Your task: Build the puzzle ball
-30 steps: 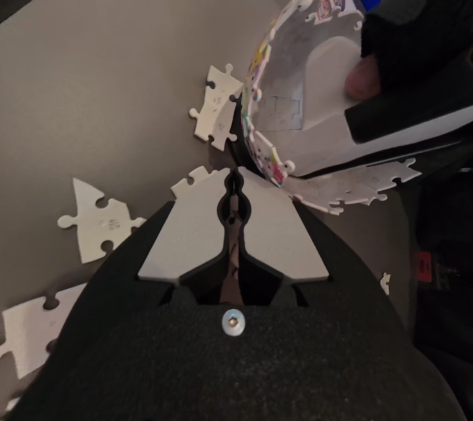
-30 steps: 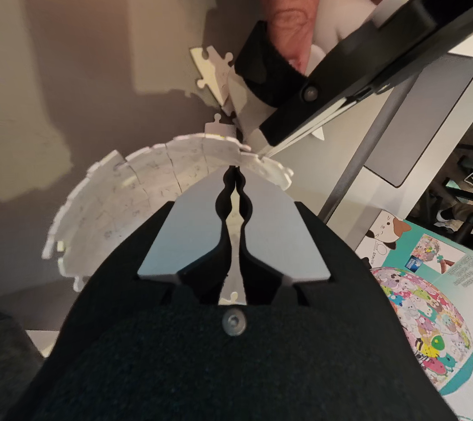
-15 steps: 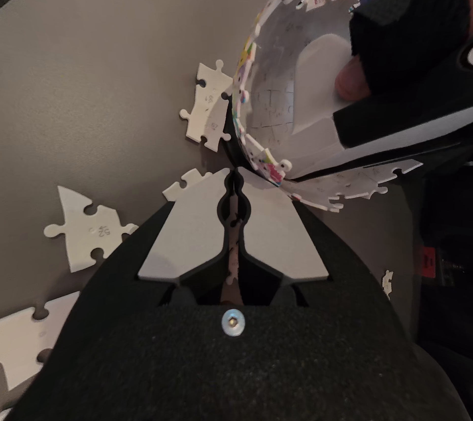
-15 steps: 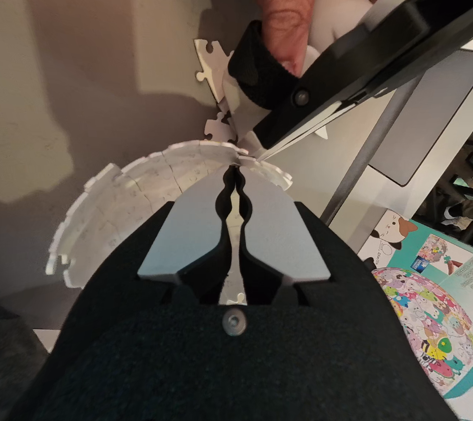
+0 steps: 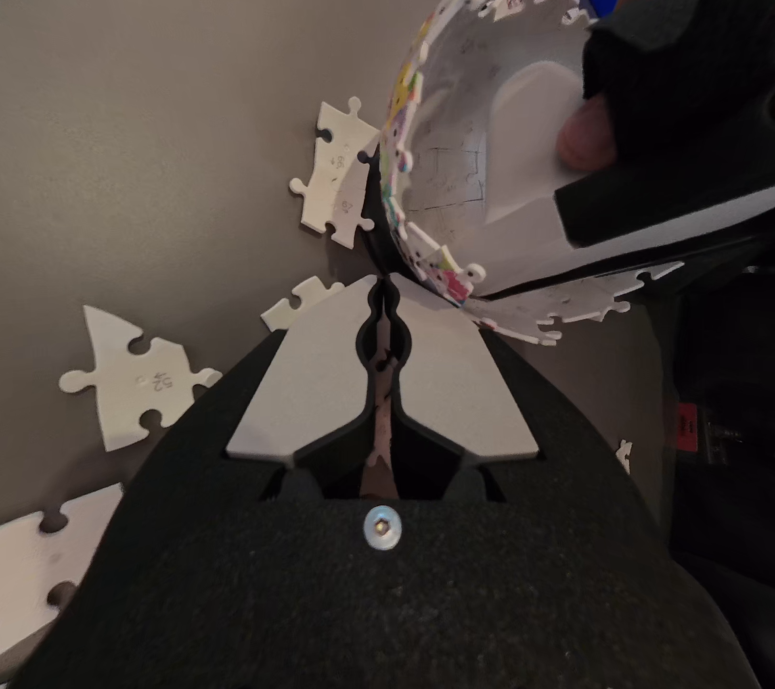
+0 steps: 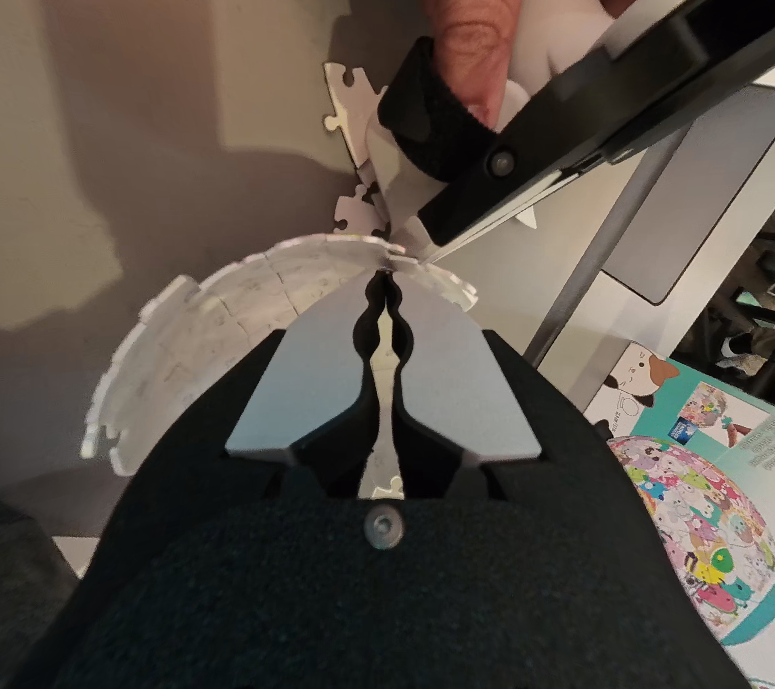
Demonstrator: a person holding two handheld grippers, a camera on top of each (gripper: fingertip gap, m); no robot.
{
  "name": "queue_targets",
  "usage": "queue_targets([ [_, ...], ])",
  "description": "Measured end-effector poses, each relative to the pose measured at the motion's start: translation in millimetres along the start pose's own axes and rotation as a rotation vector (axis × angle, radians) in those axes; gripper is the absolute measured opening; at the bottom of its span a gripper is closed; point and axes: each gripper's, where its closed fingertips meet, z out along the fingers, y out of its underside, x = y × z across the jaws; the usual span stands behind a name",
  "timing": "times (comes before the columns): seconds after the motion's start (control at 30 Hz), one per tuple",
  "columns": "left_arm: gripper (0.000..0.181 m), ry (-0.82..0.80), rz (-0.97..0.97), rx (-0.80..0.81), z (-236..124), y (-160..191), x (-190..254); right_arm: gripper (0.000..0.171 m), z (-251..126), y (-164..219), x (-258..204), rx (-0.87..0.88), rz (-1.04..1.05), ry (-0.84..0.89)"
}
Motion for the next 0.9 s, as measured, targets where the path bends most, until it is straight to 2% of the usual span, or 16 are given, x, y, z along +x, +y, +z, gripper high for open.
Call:
queue_targets([
  [0.2, 0.000, -0.002, 0.004, 0.005, -0.5, -0.4, -0.1, 0.000, -3.4, 3.9, 2.5, 0.009, 0.009, 0.010],
  [0.3, 0.000, -0.011, -0.015, 0.011, -9.5, 2.3, -4.6, 0.000, -28.4, 8.8, 12.7, 0.070, 0.083, 0.053],
  [0.43, 0.000, 0.036, -0.053, 0.103, -34.4, -7.5, 1.7, 0.000, -75.8, 28.3, 35.5, 0.201, 0.300, 0.156],
  [0.47, 0.009, 0.022, -0.052, 0.111, -40.4, -8.2, 2.0, 0.002, -83.4, 36.9, 36.3, 0.234, 0.378, 0.149],
  [0.5, 0.012, 0.003, -0.050, 0.113, -46.1, -7.9, 2.0, 0.022, -88.3, 47.2, 36.7, 0.258, 0.469, 0.141],
  [0.53, 0.015, -0.017, -0.049, 0.109, -51.4, -7.1, 2.4, 0.032, -91.8, 58.2, 36.4, 0.274, 0.569, 0.129],
  [0.67, 0.024, -0.099, -0.035, 0.129, -69.9, -10.9, 9.6, 0.038, -105.0, 79.5, 31.3, 0.456, 0.858, 0.106],
  [0.77, 0.027, -0.165, -0.019, 0.148, -72.8, -14.6, 19.9, 0.030, -112.9, 85.5, 26.7, 0.583, 0.962, 0.128],
  [0.9, 0.027, -0.234, -0.055, 0.132, -56.1, -5.3, 31.4, 0.038, -96.2, 81.5, -3.2, 0.590, 1.015, 0.024],
])
